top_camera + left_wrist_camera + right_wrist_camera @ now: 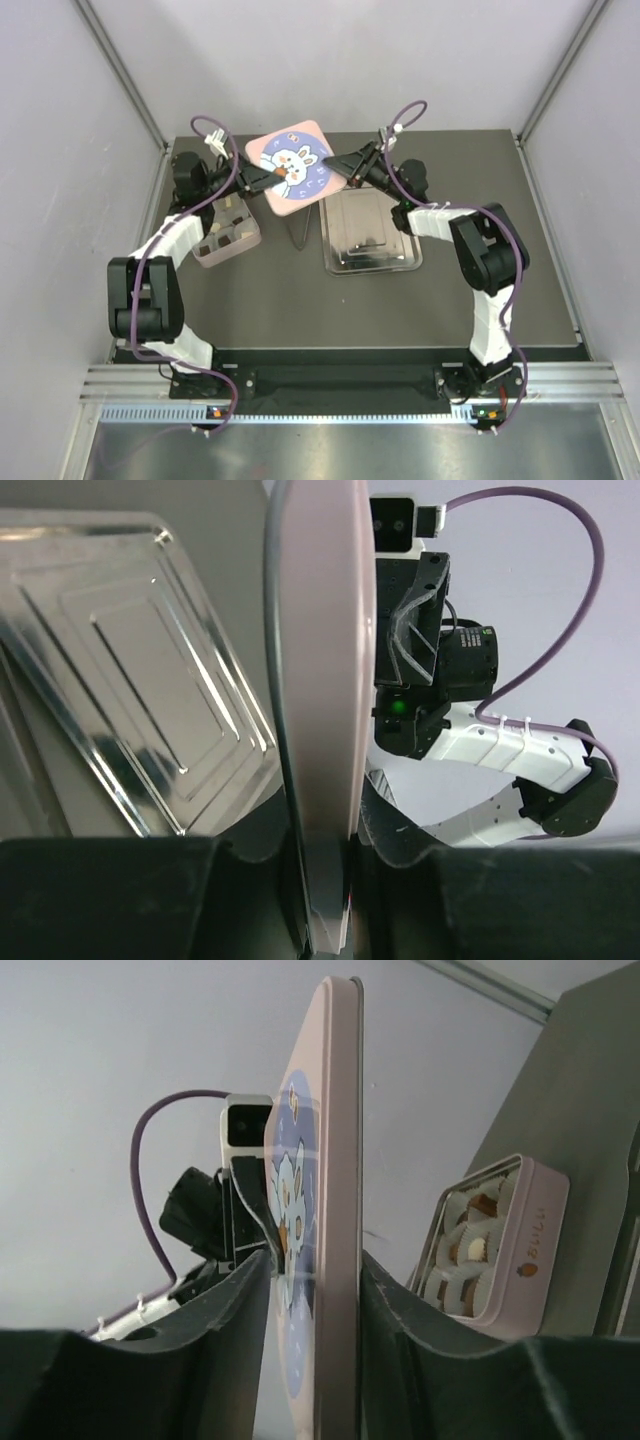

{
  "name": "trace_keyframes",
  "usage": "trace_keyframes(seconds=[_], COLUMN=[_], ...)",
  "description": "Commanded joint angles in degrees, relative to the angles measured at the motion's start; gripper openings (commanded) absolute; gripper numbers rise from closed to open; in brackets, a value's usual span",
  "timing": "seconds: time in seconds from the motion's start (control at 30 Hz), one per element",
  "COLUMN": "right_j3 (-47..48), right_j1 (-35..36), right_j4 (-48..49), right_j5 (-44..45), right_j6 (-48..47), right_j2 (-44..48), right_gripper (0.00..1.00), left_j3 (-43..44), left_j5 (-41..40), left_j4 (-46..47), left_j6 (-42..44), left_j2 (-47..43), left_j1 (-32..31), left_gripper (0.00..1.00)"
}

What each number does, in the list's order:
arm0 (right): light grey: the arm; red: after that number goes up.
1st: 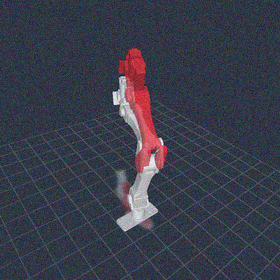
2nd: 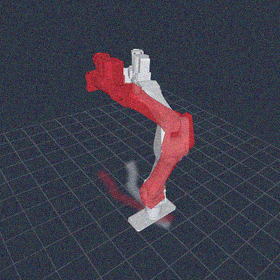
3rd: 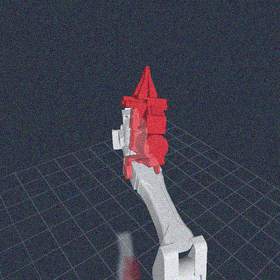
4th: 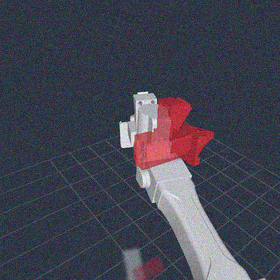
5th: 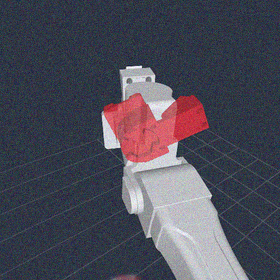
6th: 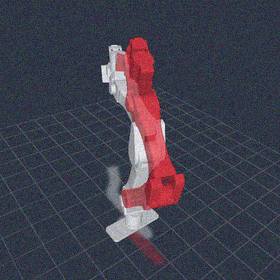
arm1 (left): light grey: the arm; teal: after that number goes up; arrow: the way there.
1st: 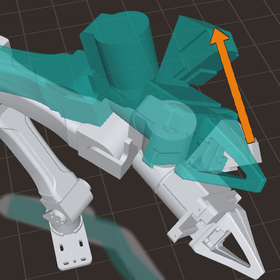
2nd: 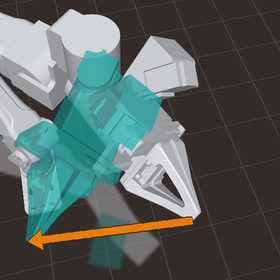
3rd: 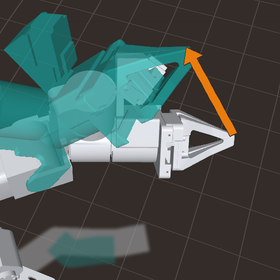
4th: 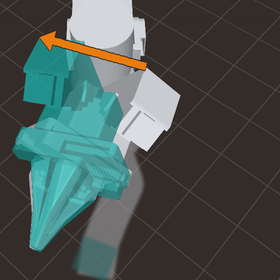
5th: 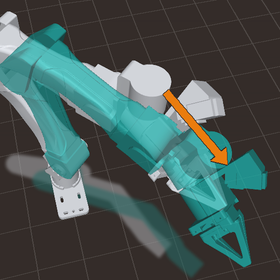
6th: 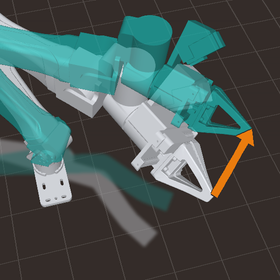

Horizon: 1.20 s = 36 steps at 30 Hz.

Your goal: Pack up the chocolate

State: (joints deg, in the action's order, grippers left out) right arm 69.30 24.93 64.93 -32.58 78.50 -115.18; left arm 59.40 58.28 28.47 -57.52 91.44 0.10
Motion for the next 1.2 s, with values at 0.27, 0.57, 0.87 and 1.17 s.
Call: trace_keyframes(seconds=[0.27,0.57,0.87,1.17], right_j3=[7.4,24.6,37.6,40.5], right_j1=[9.2,18.4,21.4,23.6], right_j4=[9.9,10.6,7.6,3.1], right_j5=[0.3,9.3,13.8,18.5], right_j6=[-1.2,1.7,7.3,7.6], right_j2=[-7.4,-23.5,-33.2,-35.8], right_gripper=[0.0,0.0,0.0,0.0], left_j3=[-3.1,1.8,5.8,9.0], left_j5=[-9.7,-48.6,-57.2,-58.5], left_j4=[-26.4,-56.4,-56.2,-55.7], left_j6=[17.2,24.7,23.5,25.2], left_j2=[-8.5,-16.6,-17.9,-13.0], left_j1=[14.1,23.7,25.1,26.1], left_gripper=[0.27,0.61,0.63,0.68])
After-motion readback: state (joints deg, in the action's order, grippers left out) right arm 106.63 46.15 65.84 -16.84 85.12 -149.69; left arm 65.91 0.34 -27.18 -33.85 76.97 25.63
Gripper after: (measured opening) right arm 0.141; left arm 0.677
